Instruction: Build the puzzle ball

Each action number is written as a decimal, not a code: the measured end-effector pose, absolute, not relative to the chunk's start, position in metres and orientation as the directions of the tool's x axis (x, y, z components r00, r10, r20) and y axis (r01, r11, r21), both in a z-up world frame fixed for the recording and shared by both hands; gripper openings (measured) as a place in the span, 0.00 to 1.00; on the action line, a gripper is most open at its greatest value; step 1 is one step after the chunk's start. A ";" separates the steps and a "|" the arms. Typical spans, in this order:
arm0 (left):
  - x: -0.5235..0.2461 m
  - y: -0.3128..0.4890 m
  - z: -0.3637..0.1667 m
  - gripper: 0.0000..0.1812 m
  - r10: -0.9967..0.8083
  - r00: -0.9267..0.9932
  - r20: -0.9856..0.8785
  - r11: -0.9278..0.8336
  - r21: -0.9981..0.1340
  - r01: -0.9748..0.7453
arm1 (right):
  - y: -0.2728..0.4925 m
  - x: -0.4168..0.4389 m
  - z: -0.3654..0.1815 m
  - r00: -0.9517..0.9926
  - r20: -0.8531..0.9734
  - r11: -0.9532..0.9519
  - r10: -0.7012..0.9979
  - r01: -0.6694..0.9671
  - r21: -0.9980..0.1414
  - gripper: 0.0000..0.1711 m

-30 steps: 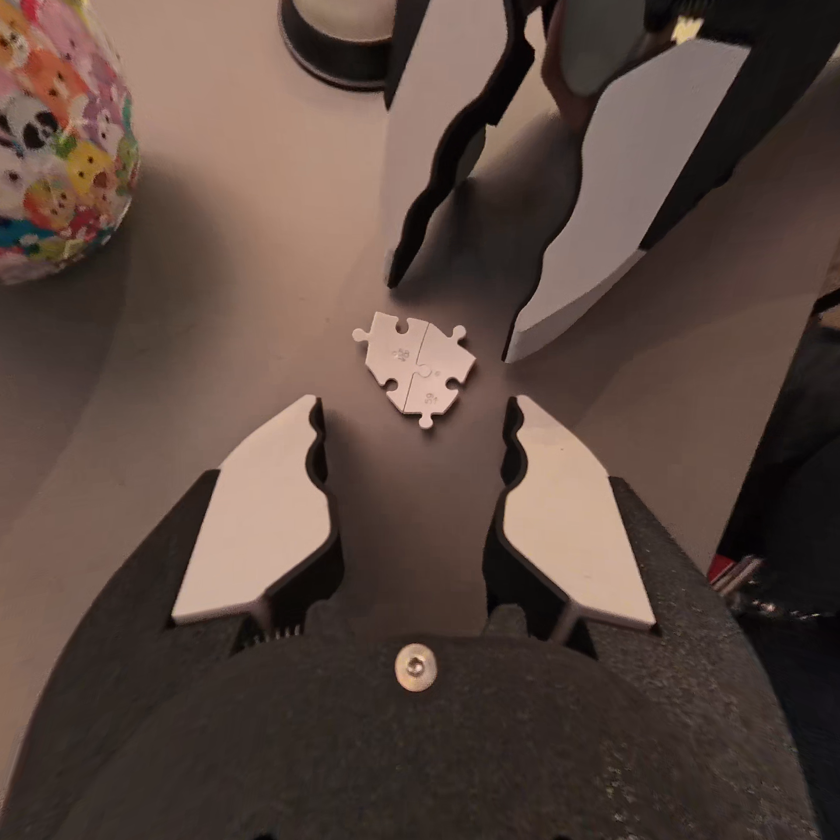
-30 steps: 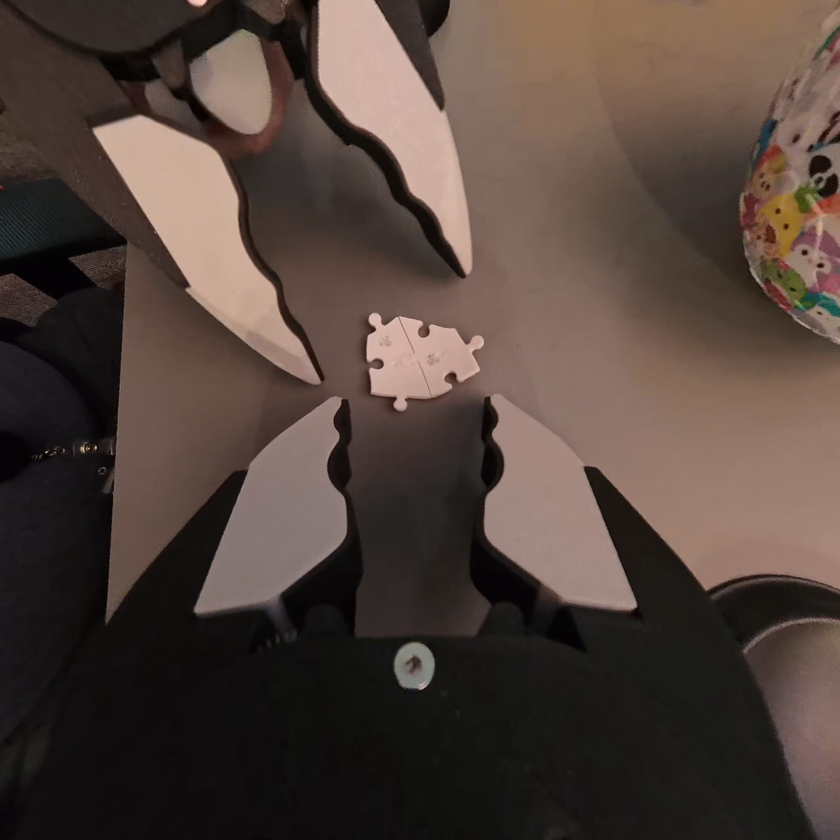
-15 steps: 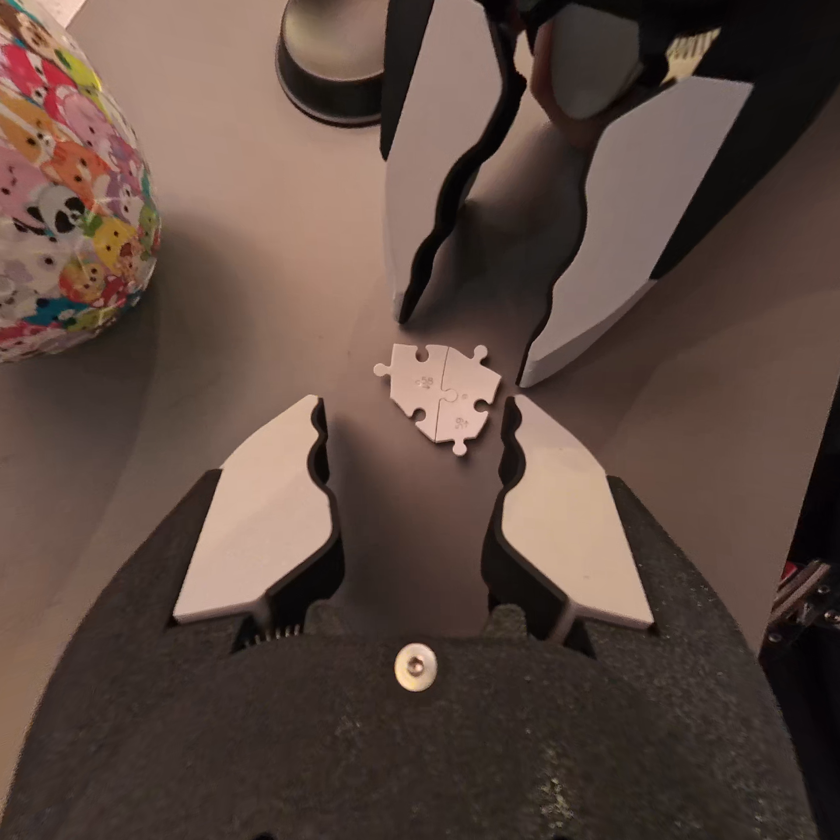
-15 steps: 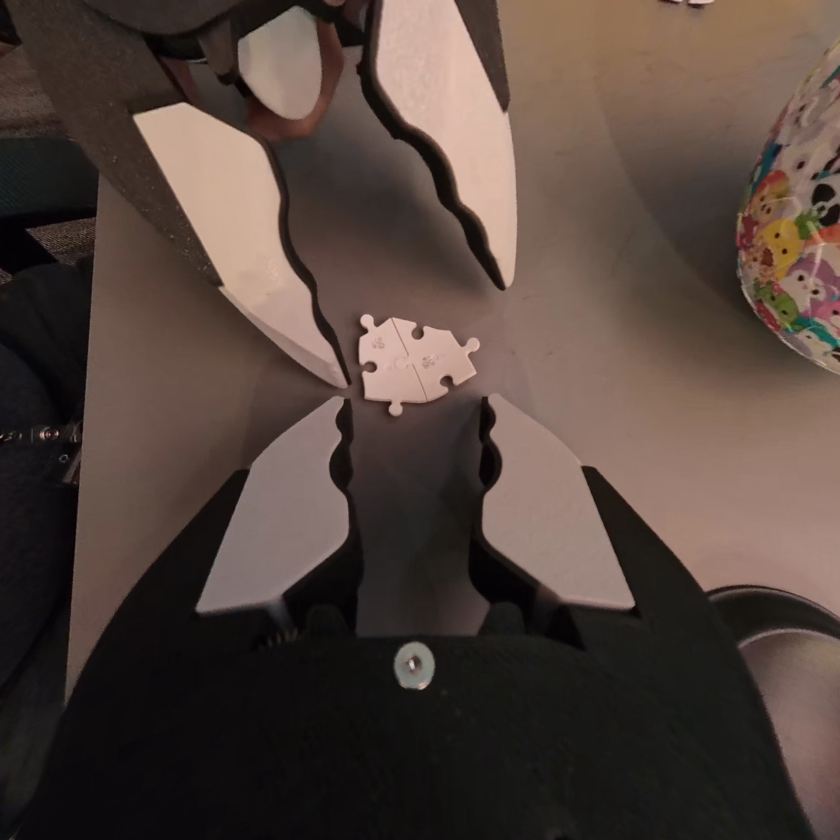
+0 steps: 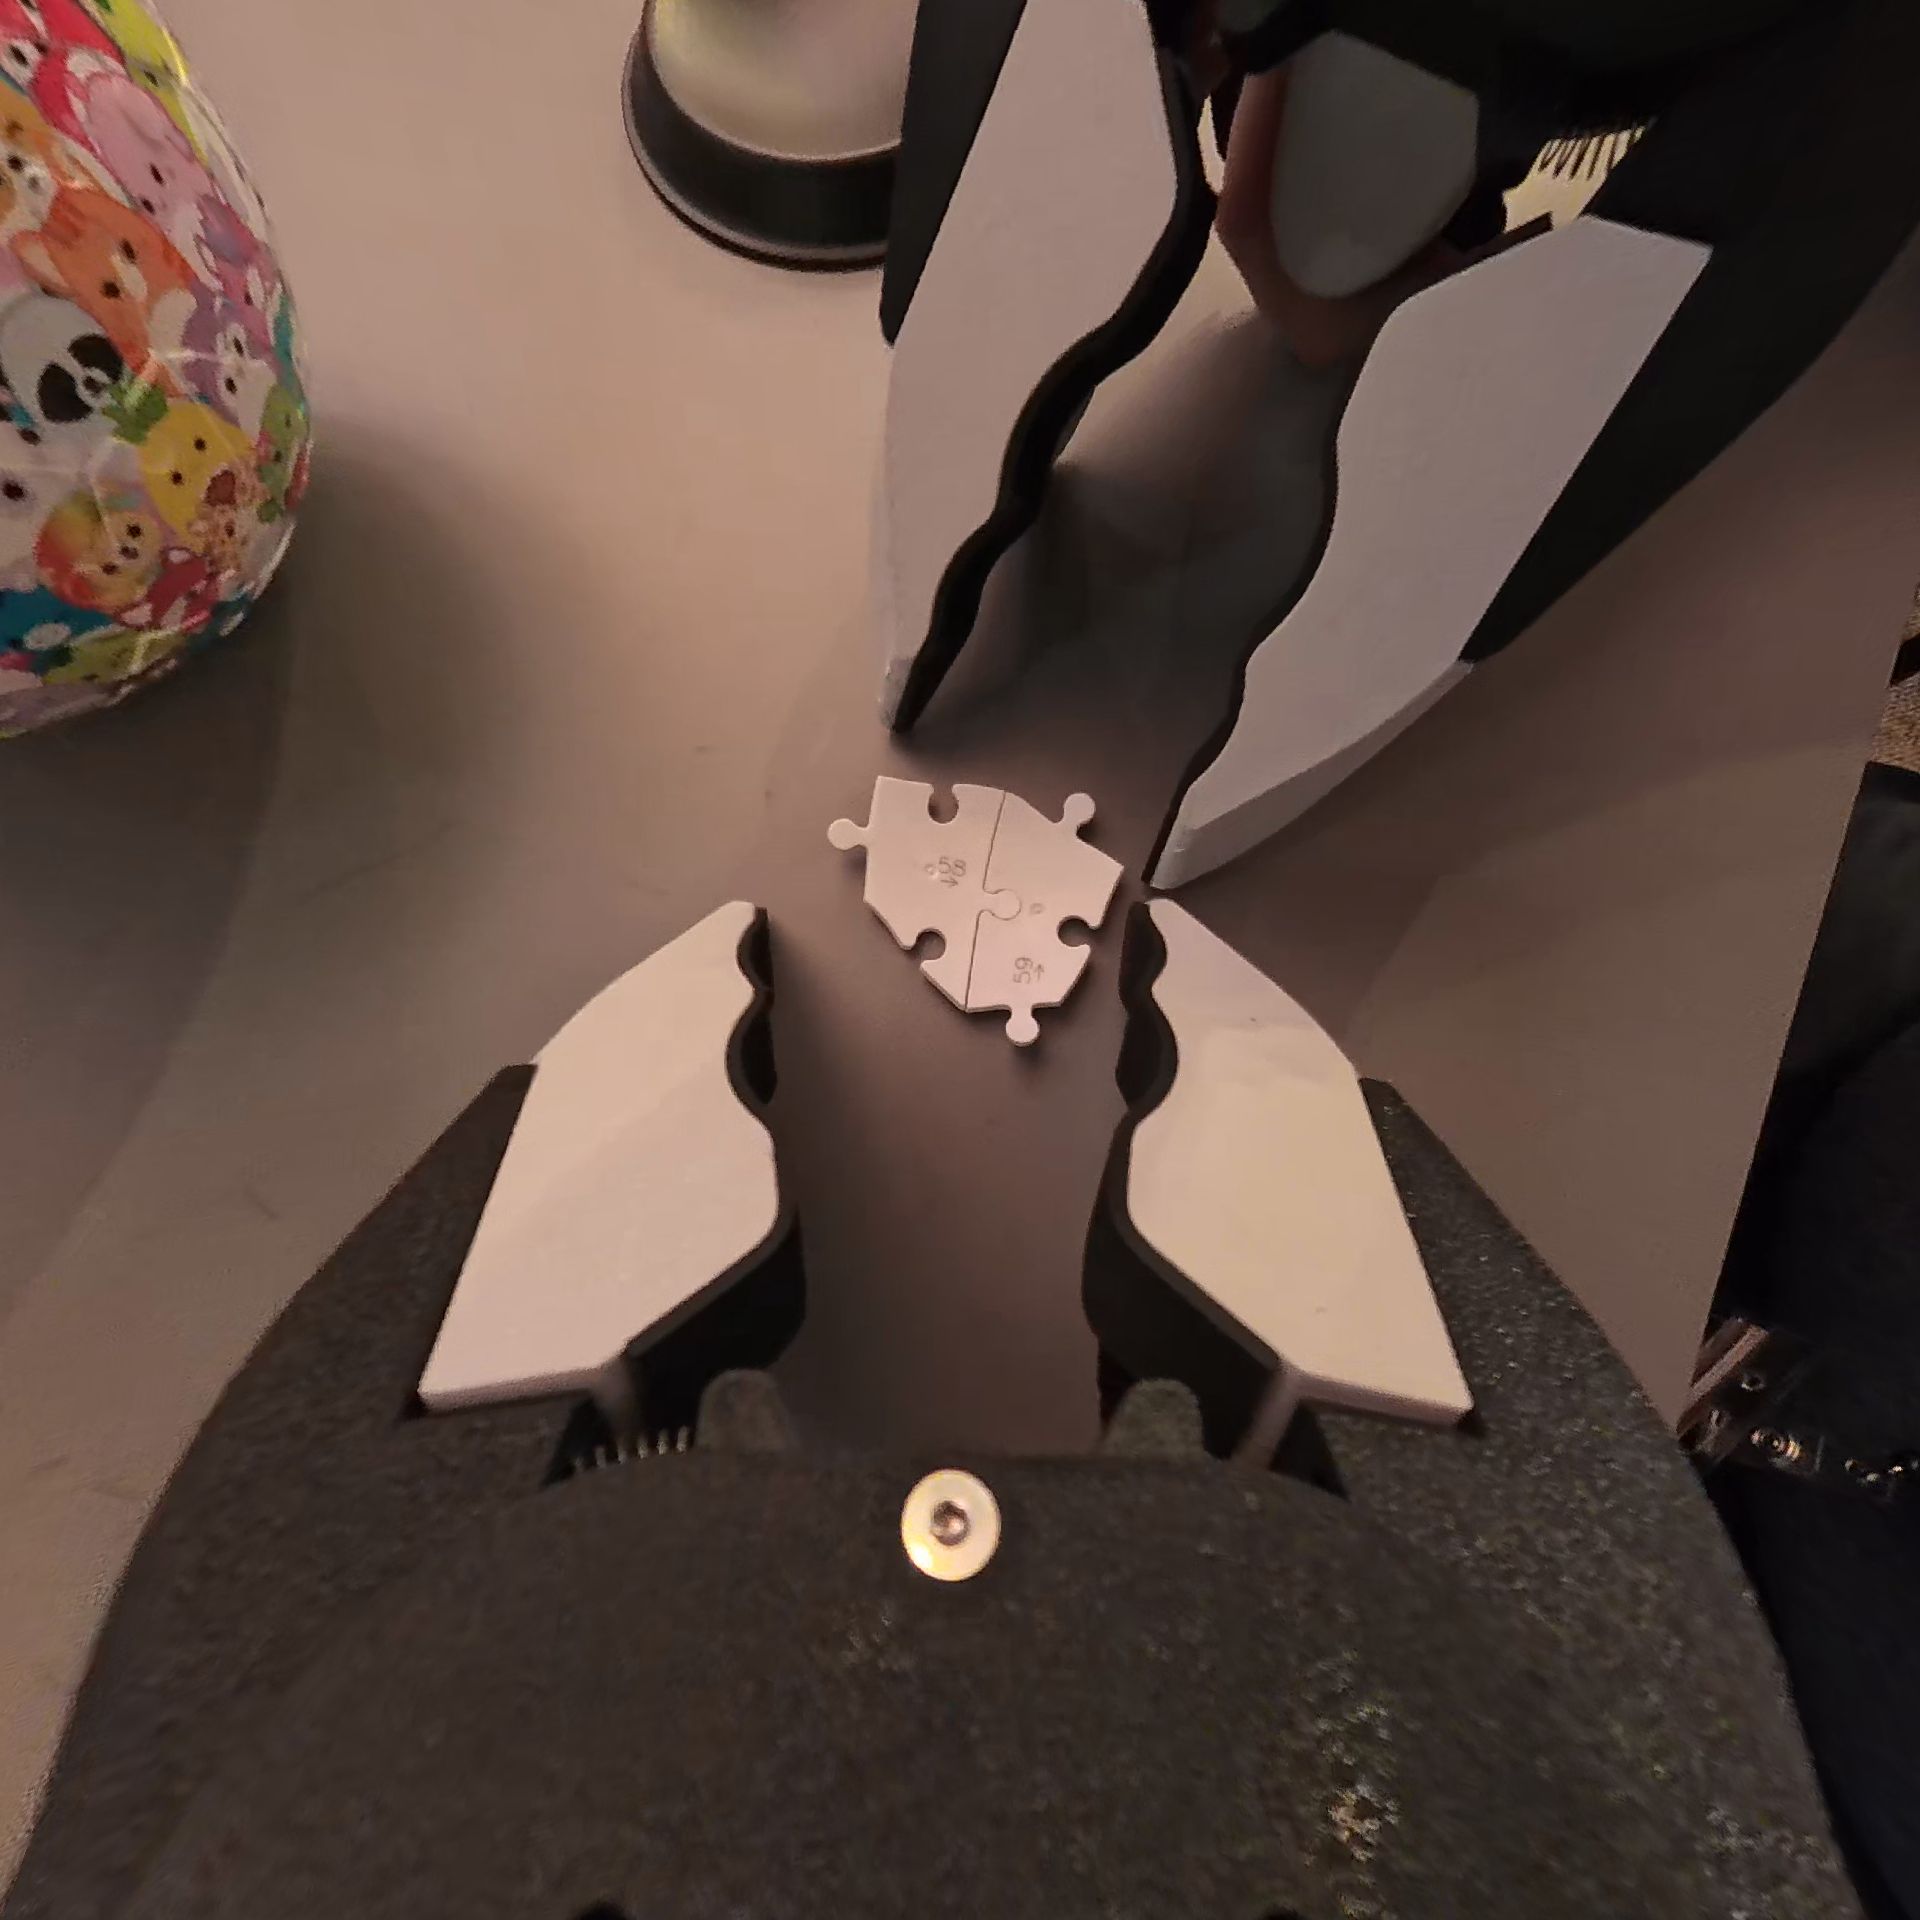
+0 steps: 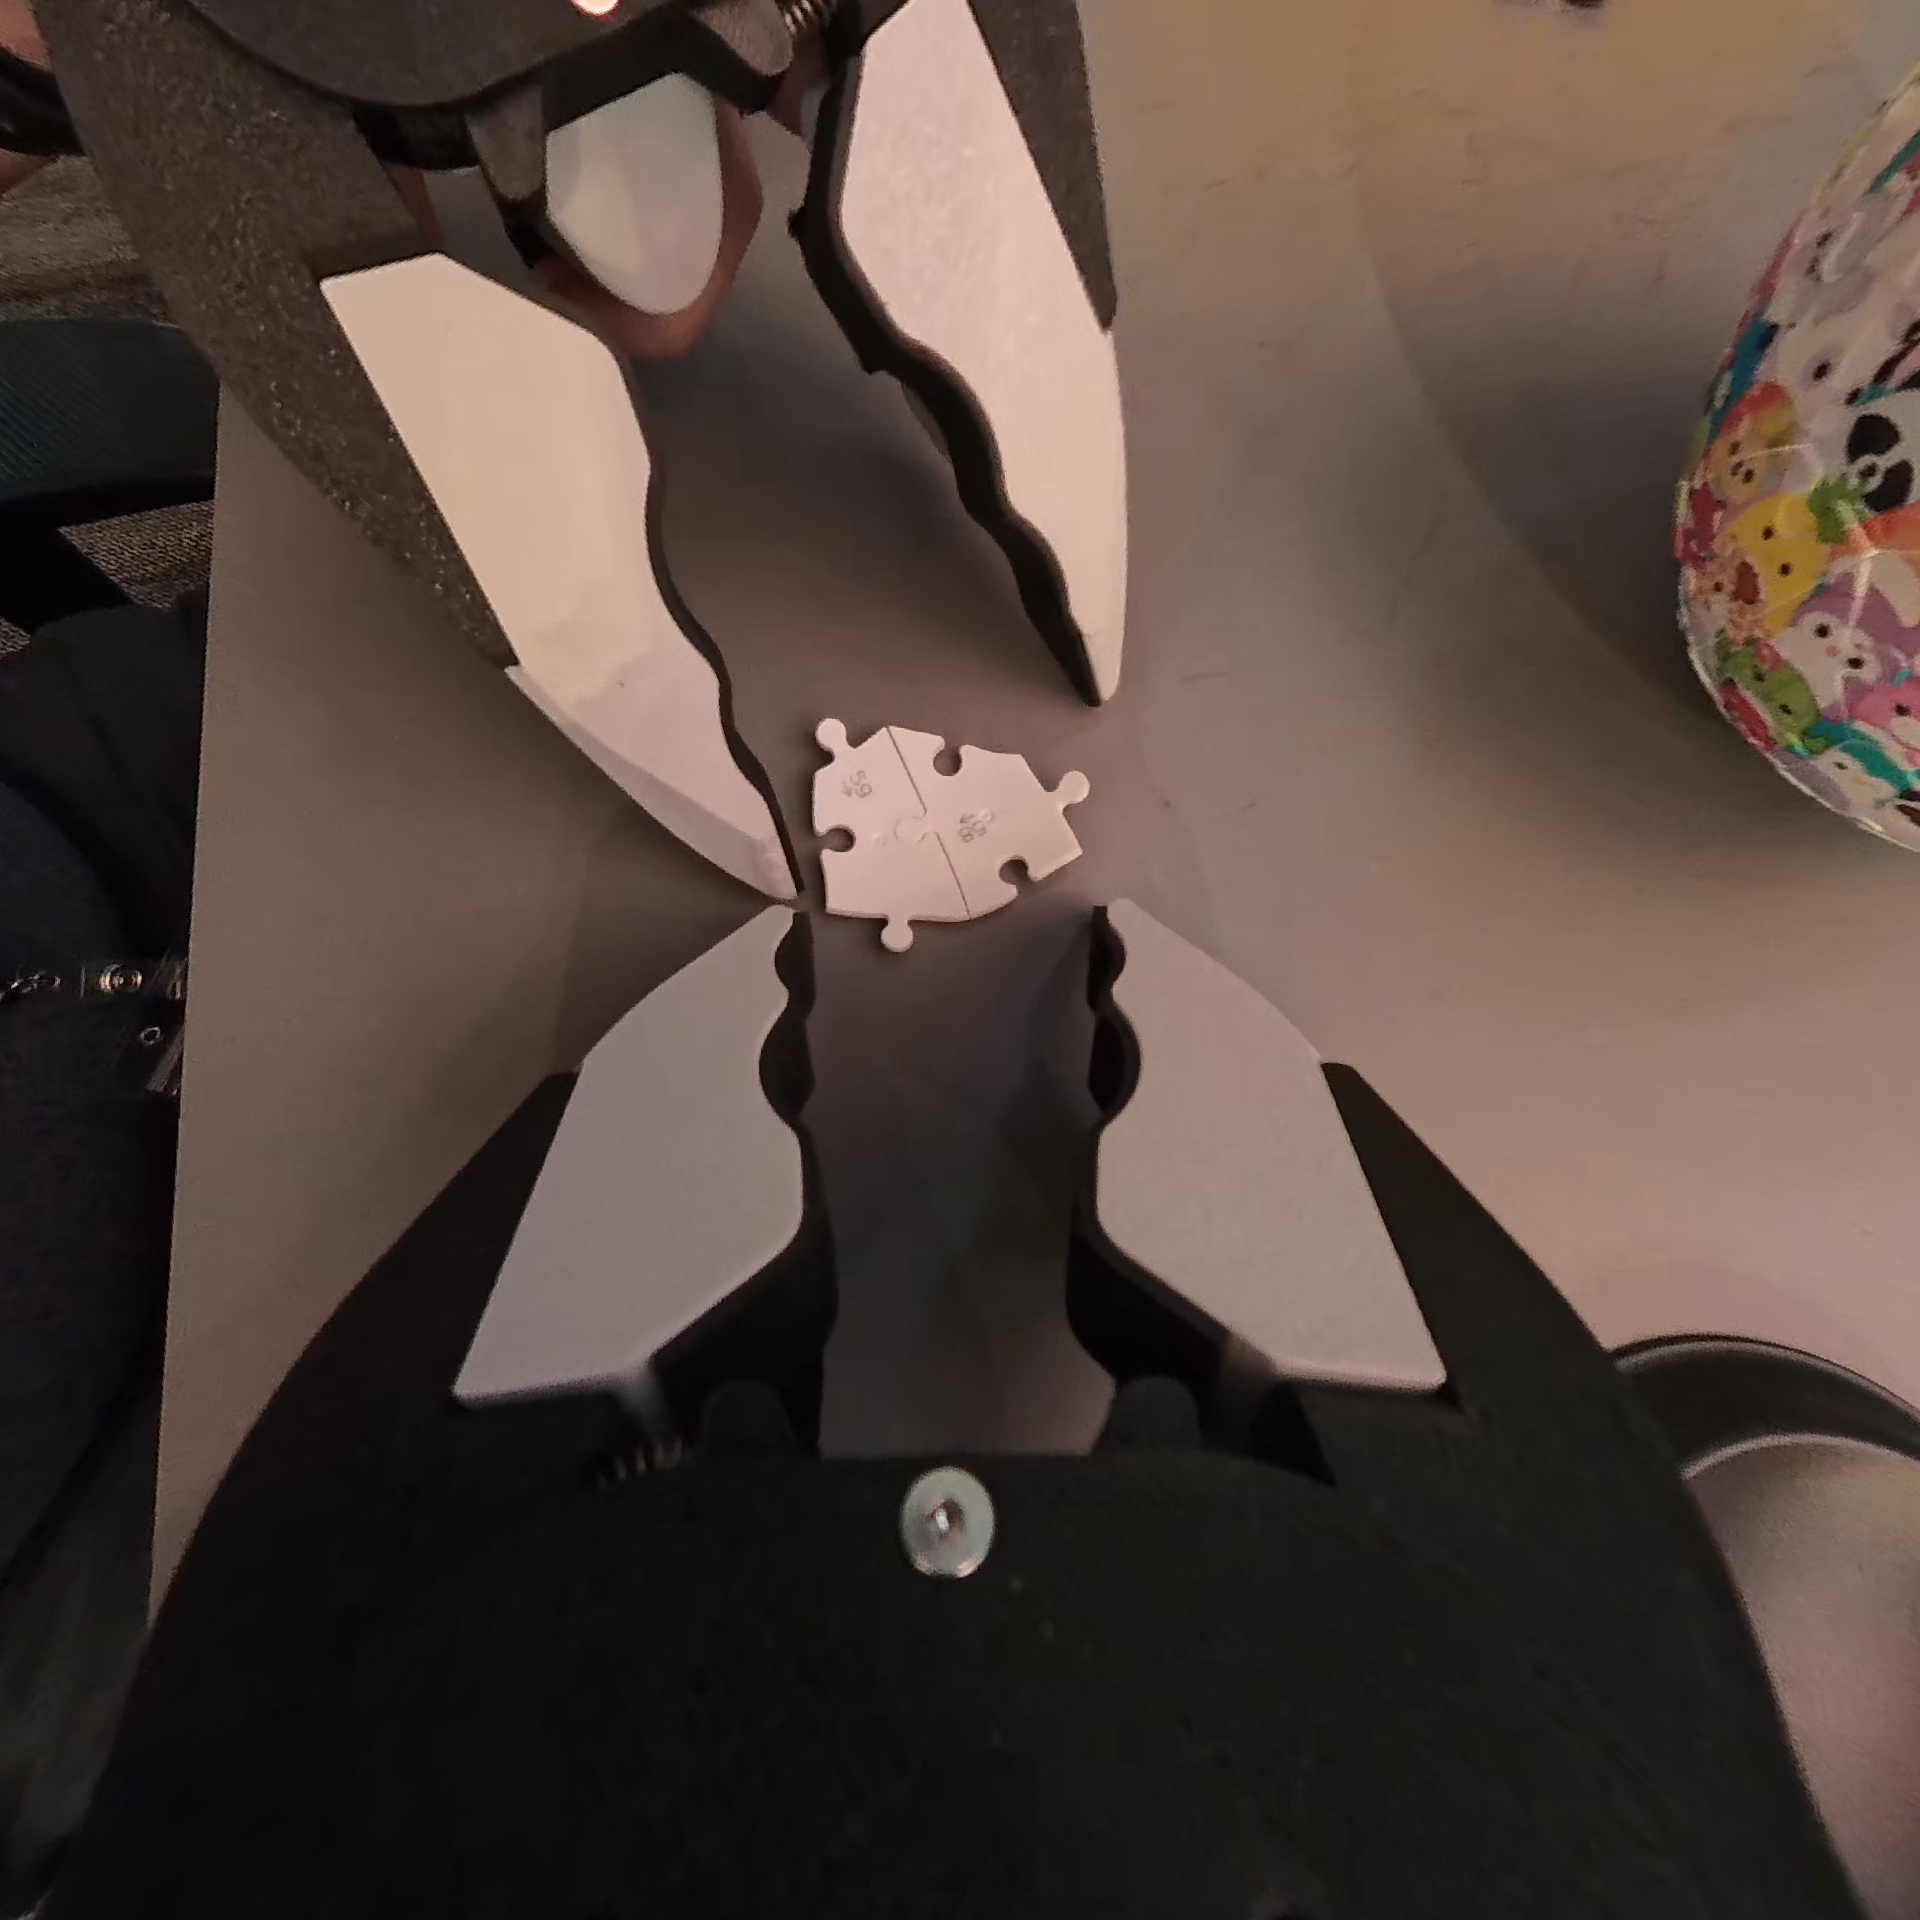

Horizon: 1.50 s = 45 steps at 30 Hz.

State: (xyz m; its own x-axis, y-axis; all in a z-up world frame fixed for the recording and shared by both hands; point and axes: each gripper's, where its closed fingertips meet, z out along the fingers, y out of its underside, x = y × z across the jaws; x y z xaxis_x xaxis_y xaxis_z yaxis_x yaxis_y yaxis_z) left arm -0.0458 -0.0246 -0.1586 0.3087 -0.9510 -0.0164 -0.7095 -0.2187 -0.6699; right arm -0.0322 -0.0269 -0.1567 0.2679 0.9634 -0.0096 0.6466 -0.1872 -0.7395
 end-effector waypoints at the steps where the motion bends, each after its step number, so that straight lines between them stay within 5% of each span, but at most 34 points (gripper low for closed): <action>1: -0.046 -0.025 -0.159 0.35 -0.950 0.313 -0.013 -0.224 -0.671 -0.707 | -0.027 -0.032 -0.157 0.268 -0.011 -0.188 0.963 0.646 -0.740 0.30; 24: -0.044 -0.036 -0.158 0.22 -0.941 0.336 -0.021 -0.232 -0.684 -0.692 | -0.030 -0.030 -0.153 0.279 -0.085 -0.245 0.957 0.613 -0.751 0.30; 45: -0.041 -0.034 -0.157 0.20 -0.918 0.396 0.010 -0.289 -0.700 -0.653 | -0.027 -0.030 -0.147 0.320 -0.184 -0.340 0.929 0.543 -0.768 0.29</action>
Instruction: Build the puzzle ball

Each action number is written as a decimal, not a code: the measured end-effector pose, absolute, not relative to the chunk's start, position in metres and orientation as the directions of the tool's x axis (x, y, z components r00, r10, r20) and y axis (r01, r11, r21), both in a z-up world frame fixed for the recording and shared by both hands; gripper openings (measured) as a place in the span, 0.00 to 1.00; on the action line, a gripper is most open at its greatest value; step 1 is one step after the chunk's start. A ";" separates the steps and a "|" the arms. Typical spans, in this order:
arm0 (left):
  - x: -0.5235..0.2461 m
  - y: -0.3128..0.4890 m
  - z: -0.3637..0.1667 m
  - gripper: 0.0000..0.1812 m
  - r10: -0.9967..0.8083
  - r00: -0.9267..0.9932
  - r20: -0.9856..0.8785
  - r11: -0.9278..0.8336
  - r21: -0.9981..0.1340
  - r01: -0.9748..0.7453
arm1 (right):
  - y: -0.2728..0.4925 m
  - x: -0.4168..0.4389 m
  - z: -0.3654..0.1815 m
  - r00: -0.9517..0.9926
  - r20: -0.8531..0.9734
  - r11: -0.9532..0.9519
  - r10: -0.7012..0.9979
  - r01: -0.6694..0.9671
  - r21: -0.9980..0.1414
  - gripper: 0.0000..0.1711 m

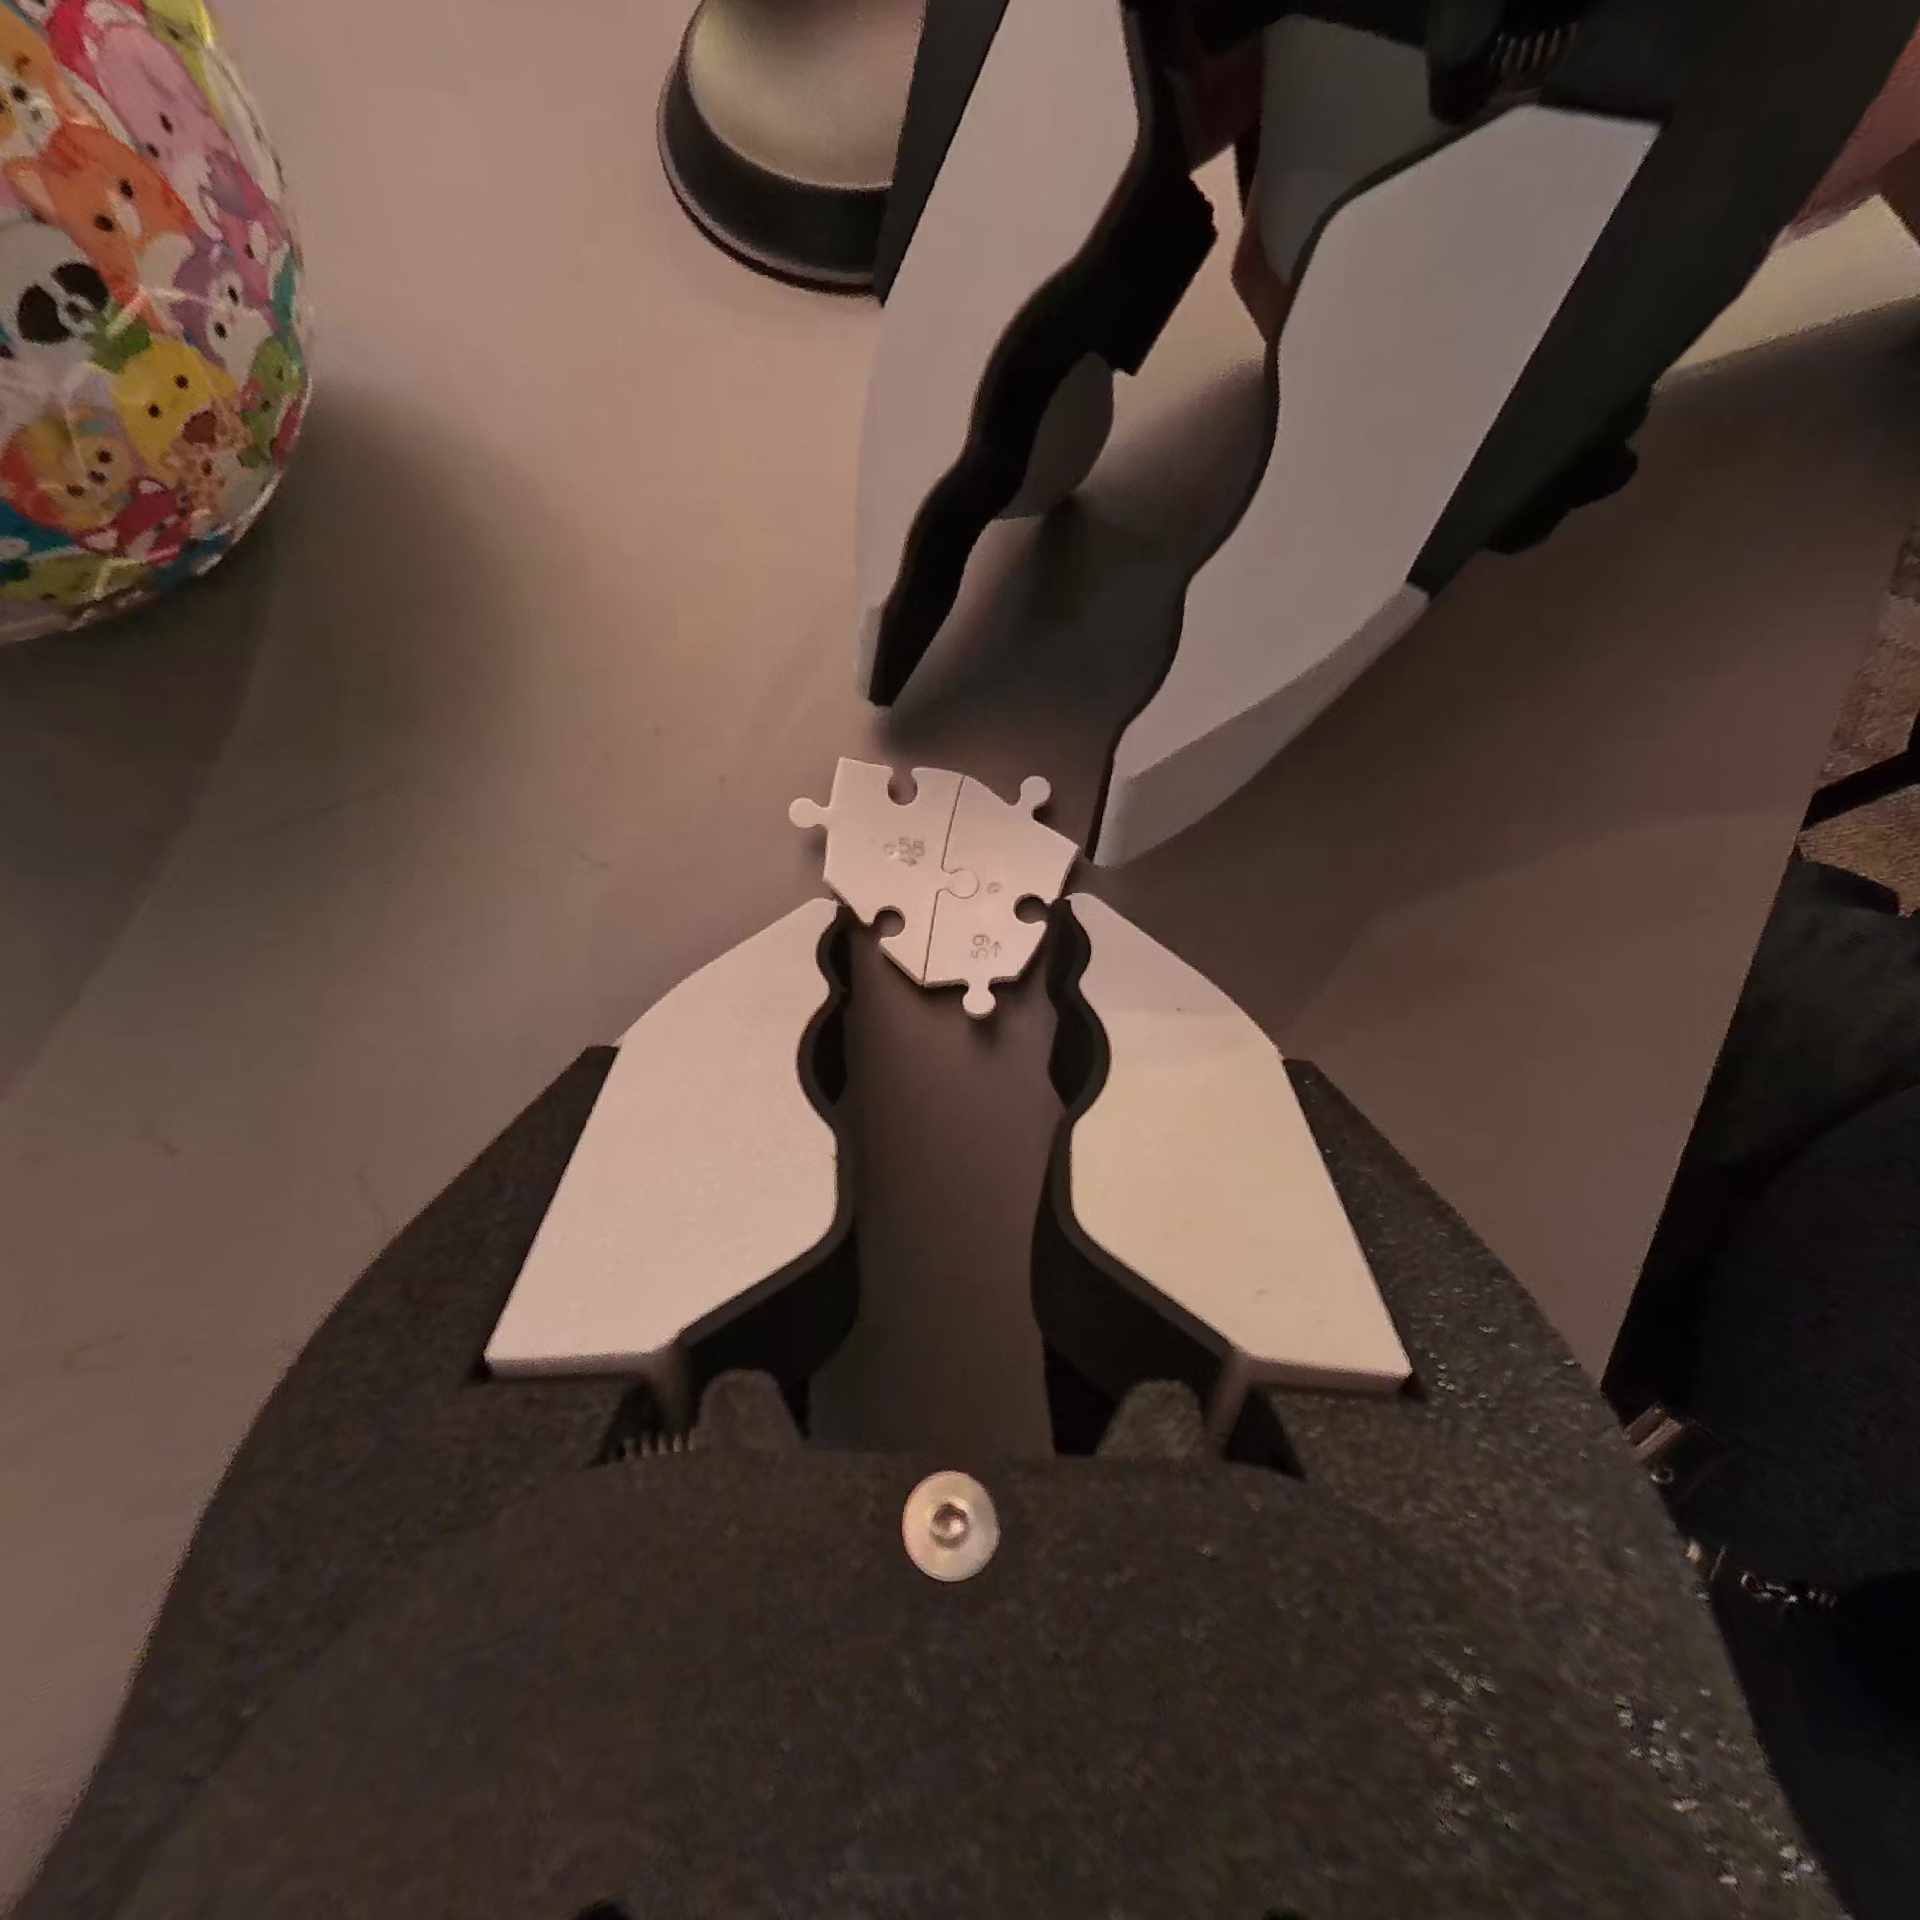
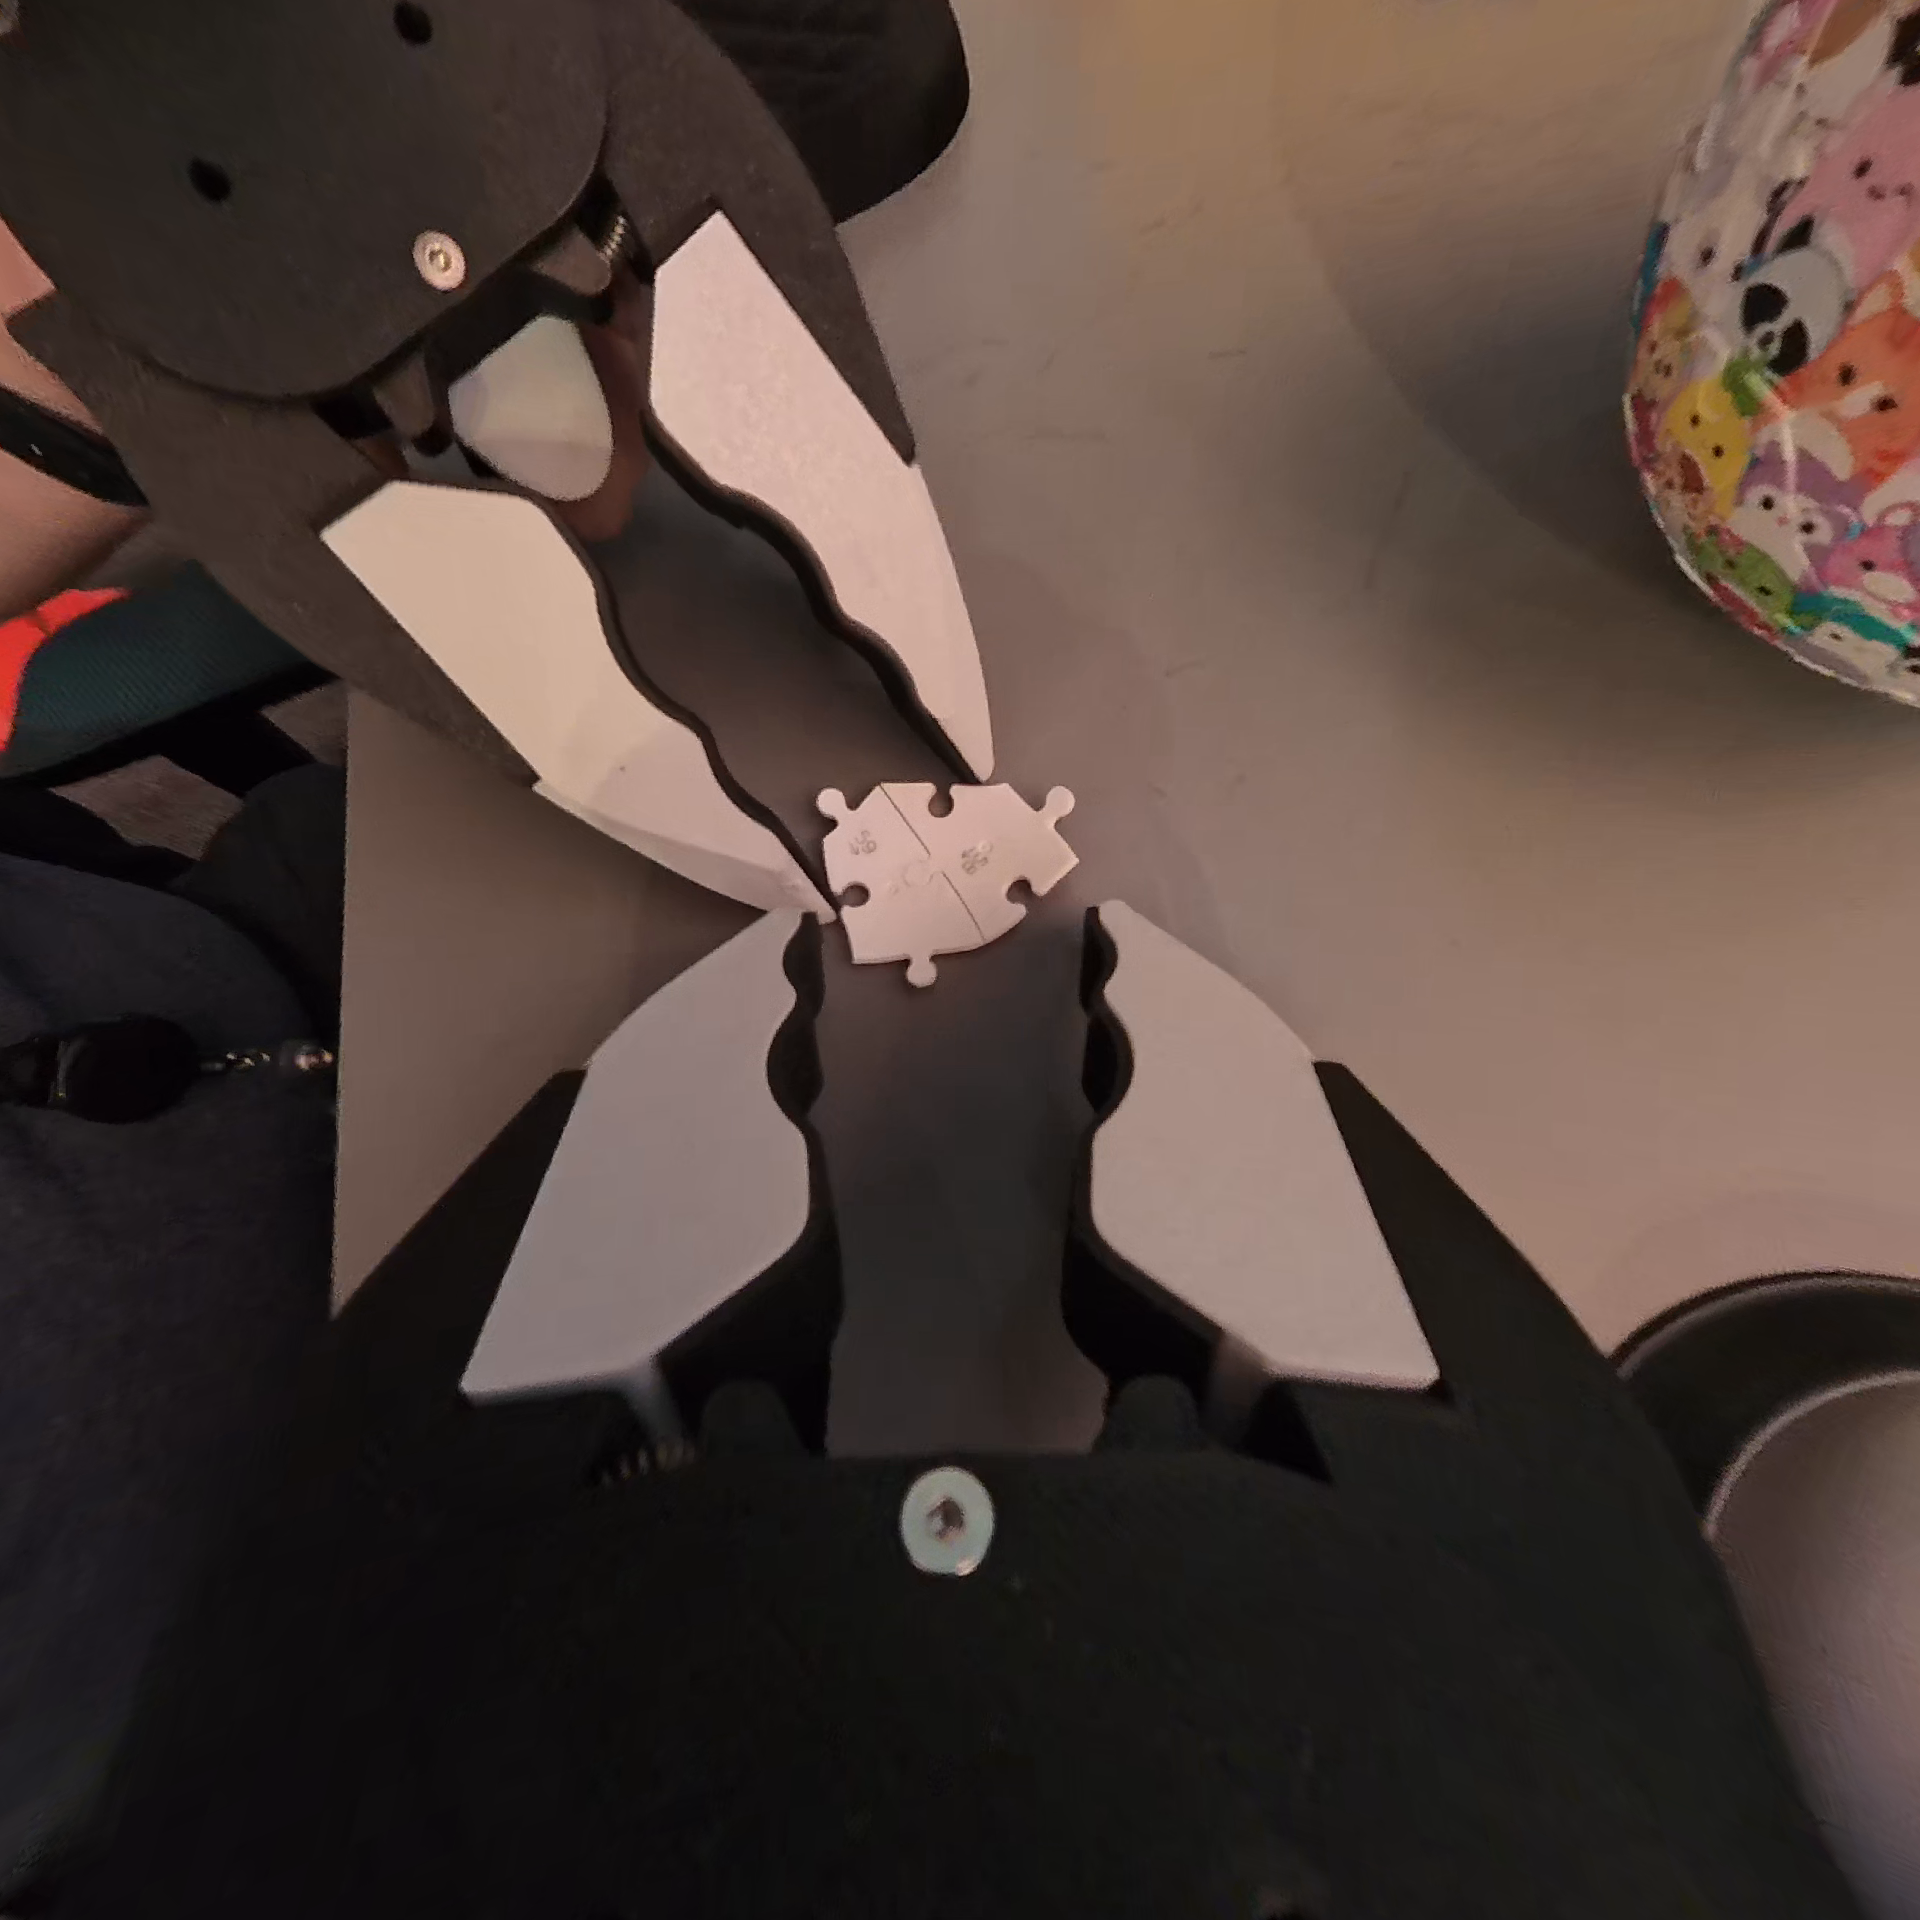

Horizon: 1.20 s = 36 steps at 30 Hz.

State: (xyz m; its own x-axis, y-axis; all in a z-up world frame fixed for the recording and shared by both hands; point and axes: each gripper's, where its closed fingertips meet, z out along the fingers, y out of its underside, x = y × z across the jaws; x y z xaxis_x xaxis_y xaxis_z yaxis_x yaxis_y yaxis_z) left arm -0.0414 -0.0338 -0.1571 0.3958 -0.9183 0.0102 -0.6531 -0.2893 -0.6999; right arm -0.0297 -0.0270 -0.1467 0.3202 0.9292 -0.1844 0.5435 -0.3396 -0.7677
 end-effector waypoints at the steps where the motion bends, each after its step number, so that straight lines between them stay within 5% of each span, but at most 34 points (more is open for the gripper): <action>1: -0.042 -0.033 -0.157 0.20 -0.914 0.405 0.016 -0.298 -0.703 -0.646 | -0.027 -0.029 -0.146 0.329 -0.207 -0.361 0.921 0.530 -0.767 0.29; 12: -0.049 -0.027 -0.150 0.19 -0.890 0.456 0.015 -0.316 -0.740 -0.593 | -0.020 -0.022 -0.134 0.392 -0.505 -0.630 0.769 0.330 -0.703 0.28; 19: -0.054 -0.023 -0.144 0.19 -0.876 0.482 0.010 -0.316 -0.766 -0.559 | -0.026 -0.027 -0.131 0.378 -0.697 -0.791 0.610 0.232 -0.566 0.26; 36: -0.056 -0.026 -0.122 0.16 -0.880 0.469 -0.070 -0.249 -0.774 -0.582 | -0.058 -0.042 -0.124 0.259 -0.866 -0.903 0.429 0.094 -0.420 0.24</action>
State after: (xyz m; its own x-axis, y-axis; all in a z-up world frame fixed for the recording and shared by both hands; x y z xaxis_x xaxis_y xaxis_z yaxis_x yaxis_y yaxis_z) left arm -0.0560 -0.0256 -0.1221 0.4694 -0.8803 -0.0696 -0.5817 -0.2490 -0.7743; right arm -0.0424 -0.0576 -0.1243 0.2585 0.4290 -0.8655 0.0937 -0.9029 -0.4195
